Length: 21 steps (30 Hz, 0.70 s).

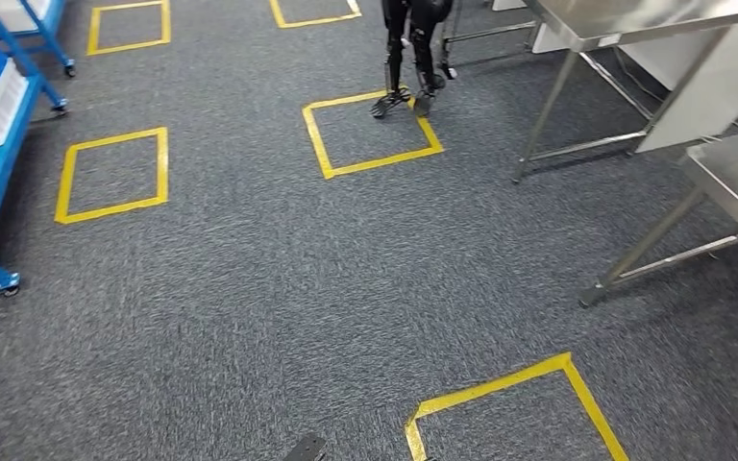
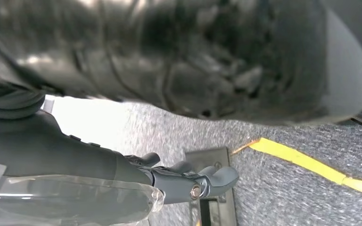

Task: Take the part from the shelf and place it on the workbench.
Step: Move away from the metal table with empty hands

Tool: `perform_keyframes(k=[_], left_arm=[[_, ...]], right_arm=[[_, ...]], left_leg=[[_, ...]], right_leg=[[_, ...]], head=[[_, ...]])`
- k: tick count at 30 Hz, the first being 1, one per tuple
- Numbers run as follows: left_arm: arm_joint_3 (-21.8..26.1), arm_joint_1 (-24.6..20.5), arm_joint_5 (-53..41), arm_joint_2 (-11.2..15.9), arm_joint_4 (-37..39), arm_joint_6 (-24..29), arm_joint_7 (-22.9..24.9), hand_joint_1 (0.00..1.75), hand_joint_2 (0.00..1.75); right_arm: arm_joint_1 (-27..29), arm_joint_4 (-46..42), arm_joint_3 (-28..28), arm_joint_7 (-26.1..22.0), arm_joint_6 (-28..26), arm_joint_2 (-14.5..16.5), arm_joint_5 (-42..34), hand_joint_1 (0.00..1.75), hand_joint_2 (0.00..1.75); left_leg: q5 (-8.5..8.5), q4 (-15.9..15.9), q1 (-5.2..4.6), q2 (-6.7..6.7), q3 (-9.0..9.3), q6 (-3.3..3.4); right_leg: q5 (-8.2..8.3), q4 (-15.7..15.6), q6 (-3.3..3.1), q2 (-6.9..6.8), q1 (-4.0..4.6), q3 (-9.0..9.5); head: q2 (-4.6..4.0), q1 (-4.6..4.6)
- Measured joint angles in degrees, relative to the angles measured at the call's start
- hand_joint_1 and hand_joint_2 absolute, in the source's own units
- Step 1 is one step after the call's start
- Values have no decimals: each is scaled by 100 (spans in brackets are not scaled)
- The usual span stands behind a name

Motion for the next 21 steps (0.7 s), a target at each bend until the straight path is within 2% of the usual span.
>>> perform_keyframes(k=[1,3,4,5,7,8,9,11,12,13,14,15,16,17,18,19,20,21], left_arm=[[-6,-1,0,-5,0,-11,0,0,0],[-18,-9,0,-20,0,-27,0,0,0],[-22,-17,0,-26,0,-31,0,0,0],[-25,-20,-1,-29,0,-35,0,0,0],[-29,-20,-2,-25,0,-51,5,0,0],[-31,-17,-2,-24,0,-62,10,0,0],[-33,-21,-1,-21,1,-71,16,0,0],[-37,-46,6,-9,2,-78,25,0,0],[-38,-60,11,-2,4,-76,26,0,0],[-38,-70,16,7,5,-75,22,0,0],[-38,-73,22,13,7,-73,17,0,0],[-38,-69,32,20,10,-72,13,0,0],[-38,-61,45,28,15,-70,9,0,0],[-38,-50,58,34,21,-69,9,0,0],[-38,-40,72,38,29,-69,12,0,0],[-38,-33,87,43,37,-70,16,0,0],[-38,-28,99,46,43,-74,20,0,0],[-38,-25,120,49,46,-82,24,0,0]], right_arm=[[-1,0,51,1,10,-1,4,0,0],[-15,0,144,2,15,-1,8,0,0],[-21,0,178,1,17,0,12,0,0],[-24,1,198,-1,24,1,16,0,0],[-25,1,236,8,64,3,28,0,0],[-29,1,257,15,88,1,40,0,0],[-33,0,283,22,106,1,63,0,0],[-37,-1,342,26,112,3,135,0,0],[-33,0,374,27,105,5,178,0,0],[-28,1,406,27,95,5,213,0,0],[-24,1,438,28,87,5,239,0,0],[-25,1,469,26,82,5,256,0,0],[-30,1,498,21,83,5,266,0,0],[-37,0,522,15,88,7,275,0,0],[-43,0,544,7,96,6,284,0,0],[-47,0,566,-1,106,5,294,0,0],[-48,0,590,-5,122,5,306,0,0],[-49,0,613,-8,143,4,319,0,0]], left_leg=[[-11,14,2,-89,9,-6],[-53,75,3,-241,-5,-41],[-70,102,7,-312,-28,-68],[-81,121,16,-368,-55,-92],[-81,111,34,-473,-90,-151],[-99,131,30,-424,-98,-183],[-163,224,22,-295,-138,-225],[-440,747,16,56,-368,-298],[-610,1120,26,160,-551,-329],[-721,1443,37,194,-711,-351],[-736,1616,48,206,-800,-367],[-636,1569,57,217,-781,-376],[-443,1318,64,251,-661,-378],[-221,925,67,337,-479,-375],[-74,565,42,484,-306,-364],[10,284,16,611,-173,-332],[25,133,-11,698,-111,-298],[-5,102,-36,715,-100,-261]], right_leg=[[230,-316,-10,44,-4,115],[526,-1005,-30,298,-29,405],[587,-1232,-34,408,-40,509],[565,-1309,-37,471,-41,549],[562,-1347,-69,372,-37,588],[565,-1377,-98,308,-41,616],[566,-1410,-133,236,-49,650],[550,-1452,-185,75,-51,712],[530,-1456,-201,-17,-45,735],[508,-1454,-207,-111,-42,755],[484,-1453,-207,-202,-42,778],[461,-1453,-203,-279,-43,804],[436,-1453,-195,-348,-45,838],[409,-1453,-183,-408,-46,876],[385,-1456,-165,-460,-36,910],[363,-1459,-142,-514,-20,934],[347,-1465,-121,-572,-1,950],[337,-1477,-100,-633,20,963]], head=[[0,1],[0,-3],[1,-5],[1,-5],[1,0],[1,-4],[1,-26],[0,-69],[0,-85],[0,-85],[0,-86],[0,-85],[0,-86],[0,-87],[0,-87],[1,-91],[1,-87],[1,-84]])
